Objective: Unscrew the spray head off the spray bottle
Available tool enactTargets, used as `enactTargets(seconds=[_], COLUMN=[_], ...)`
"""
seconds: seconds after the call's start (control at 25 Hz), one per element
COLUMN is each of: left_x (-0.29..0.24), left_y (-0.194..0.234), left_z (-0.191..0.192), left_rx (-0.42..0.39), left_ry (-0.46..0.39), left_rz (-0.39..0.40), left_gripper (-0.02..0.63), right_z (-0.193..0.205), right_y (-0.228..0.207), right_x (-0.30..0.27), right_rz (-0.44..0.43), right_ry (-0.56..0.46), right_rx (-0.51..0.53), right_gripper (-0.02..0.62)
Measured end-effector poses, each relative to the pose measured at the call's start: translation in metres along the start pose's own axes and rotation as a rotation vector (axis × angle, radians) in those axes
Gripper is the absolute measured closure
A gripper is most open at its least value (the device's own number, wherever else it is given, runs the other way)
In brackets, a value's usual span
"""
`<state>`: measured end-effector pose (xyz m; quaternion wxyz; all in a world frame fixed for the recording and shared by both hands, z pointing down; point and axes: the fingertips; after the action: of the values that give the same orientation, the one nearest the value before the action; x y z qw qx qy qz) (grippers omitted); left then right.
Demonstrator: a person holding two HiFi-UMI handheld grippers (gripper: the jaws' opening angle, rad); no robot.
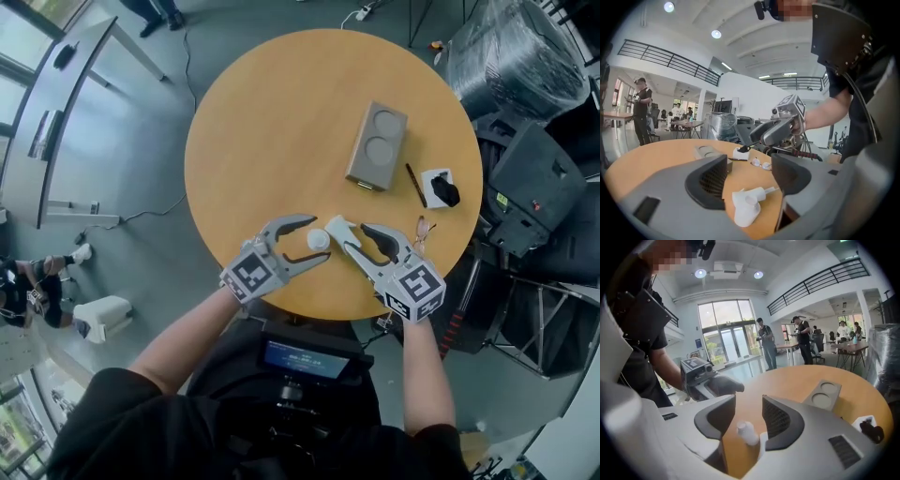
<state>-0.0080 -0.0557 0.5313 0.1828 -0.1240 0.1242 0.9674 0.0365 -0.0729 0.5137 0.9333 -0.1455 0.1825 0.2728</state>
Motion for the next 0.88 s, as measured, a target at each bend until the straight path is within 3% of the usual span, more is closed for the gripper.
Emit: enactTargets(seconds=[0.16,0.24,0.36,0.52,0.72,0.88], left_x=[0.018,0.027,0.038,0.050,0.061,0.067], left_y=[-0.012,-0.024,-0.040,-0.053,-0.066,-0.069], left_z=[-0.040,-0.061,-0.094,-0.126,-0.149,-0.167], left_rx=[0.046,0.057,0.076,0.098,0.021,0.028], left_ry=[-0.051,-0.087,-0.138,-0.179,-0.178,-0.200], left_rz=[0.008,0.039,0.074,0.086,0.068,0.073], left_gripper=[0.396,0.460,0.524,0.599,0.603,0.603], right_z=[-0.044,-0.067,-0.095,-0.120,-0.143,-0.155], right_y=[0.015,0.025,0.041,0.052,0.065,0.069], right_x=[0.032,0.048,0.068,0.085,0.103,0.109], right_rz=[0.022,0.015,-0.009,0.008,0.045,0.044], right_ry=[-0.132,-0.218,-0.324,-0.379,-0.426,-0.447], right_rx=[0.008,0.012,0.005,0.028,0.065,0.073], right_gripper=[0.497,0.587,0.588,0.588,0.588,0.588])
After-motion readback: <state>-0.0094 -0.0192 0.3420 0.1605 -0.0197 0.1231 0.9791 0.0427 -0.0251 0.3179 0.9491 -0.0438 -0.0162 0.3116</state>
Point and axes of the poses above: the fingertips, and each gripper's own axes: x backward along the fingers, y to its left, z out of its underside, and after that the axes turned 5 degrees about x, right-handed
